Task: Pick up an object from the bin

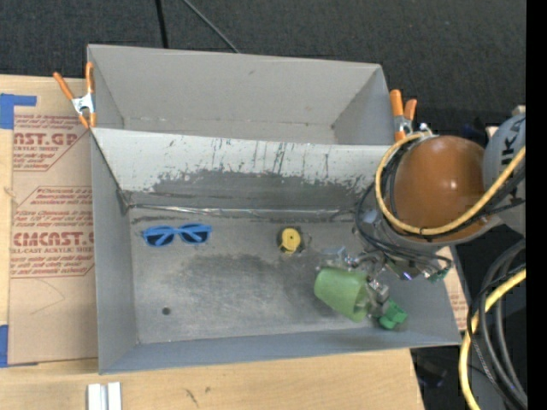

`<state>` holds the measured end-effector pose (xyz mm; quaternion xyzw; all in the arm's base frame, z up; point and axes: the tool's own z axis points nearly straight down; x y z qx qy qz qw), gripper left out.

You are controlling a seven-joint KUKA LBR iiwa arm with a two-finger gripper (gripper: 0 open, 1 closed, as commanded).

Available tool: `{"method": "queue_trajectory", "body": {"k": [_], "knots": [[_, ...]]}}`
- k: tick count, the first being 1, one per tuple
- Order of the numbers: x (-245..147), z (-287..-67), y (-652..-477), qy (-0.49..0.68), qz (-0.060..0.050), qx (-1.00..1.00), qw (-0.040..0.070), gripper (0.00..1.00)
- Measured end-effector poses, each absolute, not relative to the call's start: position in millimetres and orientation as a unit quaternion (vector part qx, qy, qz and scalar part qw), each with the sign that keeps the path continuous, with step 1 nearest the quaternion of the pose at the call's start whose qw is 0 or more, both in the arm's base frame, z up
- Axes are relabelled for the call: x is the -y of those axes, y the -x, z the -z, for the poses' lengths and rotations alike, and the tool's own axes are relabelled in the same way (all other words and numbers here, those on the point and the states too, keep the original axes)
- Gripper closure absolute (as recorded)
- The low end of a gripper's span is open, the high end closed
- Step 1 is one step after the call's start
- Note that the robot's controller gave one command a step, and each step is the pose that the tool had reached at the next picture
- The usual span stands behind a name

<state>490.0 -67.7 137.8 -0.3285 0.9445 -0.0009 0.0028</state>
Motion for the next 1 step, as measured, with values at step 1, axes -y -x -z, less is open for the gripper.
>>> {"method": "queue_trajectory", "body": {"k": [1], "knots": [[66.8, -169.3, -490.8, 0.328, 0.0, -0.945, 0.002, 1.0]]}}
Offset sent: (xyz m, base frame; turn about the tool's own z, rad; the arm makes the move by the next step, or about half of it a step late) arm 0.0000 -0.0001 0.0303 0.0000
